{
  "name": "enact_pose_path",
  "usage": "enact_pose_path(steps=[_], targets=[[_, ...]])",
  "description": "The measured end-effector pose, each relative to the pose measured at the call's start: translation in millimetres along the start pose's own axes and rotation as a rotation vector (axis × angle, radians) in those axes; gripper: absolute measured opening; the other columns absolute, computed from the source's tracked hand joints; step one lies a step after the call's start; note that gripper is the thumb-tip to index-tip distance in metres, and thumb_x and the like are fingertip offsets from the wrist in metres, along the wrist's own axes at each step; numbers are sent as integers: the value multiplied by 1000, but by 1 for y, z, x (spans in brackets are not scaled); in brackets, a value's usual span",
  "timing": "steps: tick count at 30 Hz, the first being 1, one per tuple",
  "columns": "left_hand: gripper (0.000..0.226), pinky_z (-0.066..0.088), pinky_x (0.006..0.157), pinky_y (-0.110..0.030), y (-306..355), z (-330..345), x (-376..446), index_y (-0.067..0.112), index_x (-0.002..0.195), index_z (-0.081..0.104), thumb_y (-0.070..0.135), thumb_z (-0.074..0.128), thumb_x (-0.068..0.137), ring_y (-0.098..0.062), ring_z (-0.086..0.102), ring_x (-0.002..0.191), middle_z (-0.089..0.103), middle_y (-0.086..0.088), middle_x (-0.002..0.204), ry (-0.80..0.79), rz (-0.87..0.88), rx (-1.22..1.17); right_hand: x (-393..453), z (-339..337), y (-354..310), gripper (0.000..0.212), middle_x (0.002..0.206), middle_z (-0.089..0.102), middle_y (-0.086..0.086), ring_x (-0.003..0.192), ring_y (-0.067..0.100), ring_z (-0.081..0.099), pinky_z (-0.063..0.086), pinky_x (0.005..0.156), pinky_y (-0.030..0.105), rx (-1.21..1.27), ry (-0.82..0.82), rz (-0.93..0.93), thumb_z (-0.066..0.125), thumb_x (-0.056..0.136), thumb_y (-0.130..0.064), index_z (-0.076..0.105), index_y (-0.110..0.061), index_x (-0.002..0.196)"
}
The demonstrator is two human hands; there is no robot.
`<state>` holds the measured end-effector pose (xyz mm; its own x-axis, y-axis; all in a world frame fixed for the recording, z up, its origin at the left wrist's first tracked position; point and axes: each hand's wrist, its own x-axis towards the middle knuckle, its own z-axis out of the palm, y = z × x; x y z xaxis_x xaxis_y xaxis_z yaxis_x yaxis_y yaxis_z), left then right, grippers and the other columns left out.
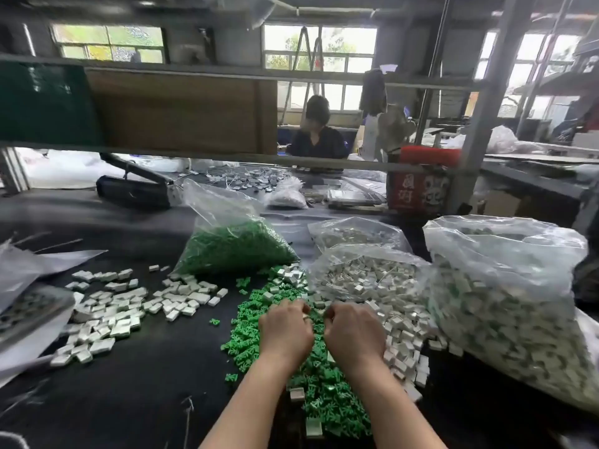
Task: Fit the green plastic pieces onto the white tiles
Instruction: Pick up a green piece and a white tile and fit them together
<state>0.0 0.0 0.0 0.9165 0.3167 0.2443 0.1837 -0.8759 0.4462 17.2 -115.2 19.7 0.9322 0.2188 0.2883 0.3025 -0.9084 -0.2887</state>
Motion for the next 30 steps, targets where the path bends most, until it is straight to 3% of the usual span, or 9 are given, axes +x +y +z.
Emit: enact_pose_path(steps=[5,9,12,14,18,21,23,27,30], targets=[[57,18,114,-51,-31,21,25,33,145,35,51,49,93,-27,25,141,29,-4,154,-145,-145,91,26,25,2,19,90,70,-9,87,12,57,40,87,30,-97,3,60,51,93,-23,69,-24,95],[67,0,116,-58,-39,39,37,38,151,21,63,41,92,-29,6,149,8,-3,163,-254,-141,57,41,34,7,20,107,63,-3,98,17,50,39,87,34,-147,-61,110,46,91,-19,66,-21,96],[58,7,116,-56,-40,44,38,41,147,31,61,41,93,-25,15,147,22,1,160,-195,-71,51,49,37,9,18,135,50,5,118,24,42,42,93,37,-96,-124,149,47,91,-15,63,-17,98],[48,18,115,-50,-40,45,35,39,140,44,56,41,95,-22,28,141,37,4,152,-89,-20,29,49,41,9,22,141,47,6,125,27,43,46,90,38,-86,-186,170,46,95,-18,61,-17,111],[32,36,103,-37,-41,42,30,33,123,60,46,47,96,-14,46,119,56,9,125,9,23,-74,46,47,16,23,126,59,2,118,24,52,46,90,36,-59,-122,139,47,96,-16,60,-20,115],[23,36,91,-27,-43,39,29,31,109,67,44,55,94,-9,49,104,59,10,109,49,28,-126,43,47,20,26,114,63,-3,105,18,44,32,77,31,-55,-22,126,48,92,-12,63,-23,112],[23,37,88,-25,-45,38,30,29,105,68,44,57,93,-9,50,99,59,9,105,62,25,-137,43,48,22,29,111,63,-2,108,20,42,30,77,32,-61,3,129,49,91,-12,64,-24,113],[22,41,88,-27,-46,37,32,29,109,68,42,57,94,-11,52,100,60,7,108,58,22,-108,47,50,20,23,121,63,-4,116,22,42,32,86,34,4,8,25,56,94,-31,67,-31,115],[37,39,96,-34,-44,38,32,30,125,61,49,51,94,-15,49,111,57,5,121,-4,44,-20,49,55,14,32,138,53,-7,131,26,35,33,108,43,43,-115,-59,58,93,-38,62,-35,124]])
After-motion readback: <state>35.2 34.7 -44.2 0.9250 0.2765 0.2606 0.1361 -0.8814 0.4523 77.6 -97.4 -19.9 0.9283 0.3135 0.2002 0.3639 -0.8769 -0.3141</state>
